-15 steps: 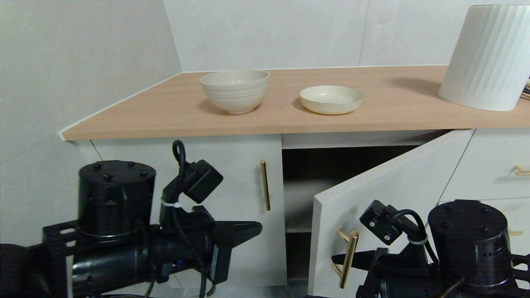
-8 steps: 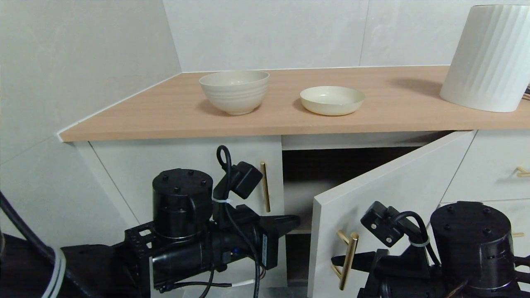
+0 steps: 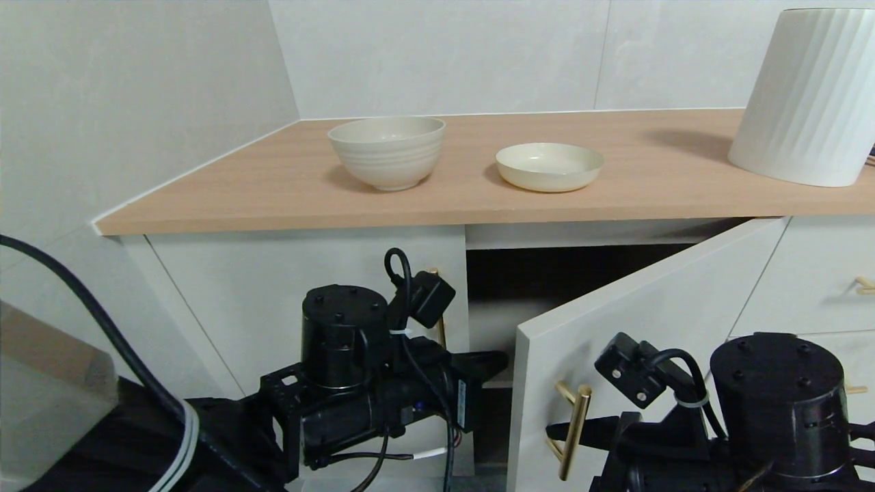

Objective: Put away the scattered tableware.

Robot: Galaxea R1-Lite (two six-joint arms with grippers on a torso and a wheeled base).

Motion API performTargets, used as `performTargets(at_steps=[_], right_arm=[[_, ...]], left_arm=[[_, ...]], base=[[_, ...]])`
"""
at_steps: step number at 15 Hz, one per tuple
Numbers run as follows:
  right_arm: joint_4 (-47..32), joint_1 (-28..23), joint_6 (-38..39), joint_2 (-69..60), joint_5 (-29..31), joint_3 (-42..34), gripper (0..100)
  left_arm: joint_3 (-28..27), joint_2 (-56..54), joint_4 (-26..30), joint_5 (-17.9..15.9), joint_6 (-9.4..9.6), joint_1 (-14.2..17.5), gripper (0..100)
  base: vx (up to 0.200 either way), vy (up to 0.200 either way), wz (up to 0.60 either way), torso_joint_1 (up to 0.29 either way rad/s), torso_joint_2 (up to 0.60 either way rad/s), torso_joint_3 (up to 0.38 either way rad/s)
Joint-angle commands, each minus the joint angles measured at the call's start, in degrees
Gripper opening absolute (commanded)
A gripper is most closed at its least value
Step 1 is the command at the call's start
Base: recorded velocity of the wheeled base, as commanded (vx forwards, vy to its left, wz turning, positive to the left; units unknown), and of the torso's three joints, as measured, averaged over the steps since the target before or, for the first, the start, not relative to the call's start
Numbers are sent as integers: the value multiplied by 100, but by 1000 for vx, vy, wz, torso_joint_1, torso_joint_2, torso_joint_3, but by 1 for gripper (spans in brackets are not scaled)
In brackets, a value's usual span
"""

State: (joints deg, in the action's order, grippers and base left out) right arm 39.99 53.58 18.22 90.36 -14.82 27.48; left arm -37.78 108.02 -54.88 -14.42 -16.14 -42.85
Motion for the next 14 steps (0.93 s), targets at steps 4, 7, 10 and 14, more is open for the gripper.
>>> performTargets(at_steps=[4, 7, 10, 14], right_arm=[[9, -111, -3, 17, 23, 21, 100], [9, -251, -12, -1, 32, 30, 100], [18, -489, -117, -18, 32, 21, 100], [211, -990, -311, -44, 41, -14, 100]], left_arm=[[-28, 272, -260, 53, 6, -206, 0], [-1, 228, -260, 53, 6, -303, 0], [7, 167, -286, 62, 6, -444, 0], [7, 158, -277, 62, 6, -531, 0]], base=[[0, 0, 0, 0, 0, 0], [0, 0, 0, 0, 0, 0], [0, 0, 0, 0, 0, 0], [0, 0, 0, 0, 0, 0]])
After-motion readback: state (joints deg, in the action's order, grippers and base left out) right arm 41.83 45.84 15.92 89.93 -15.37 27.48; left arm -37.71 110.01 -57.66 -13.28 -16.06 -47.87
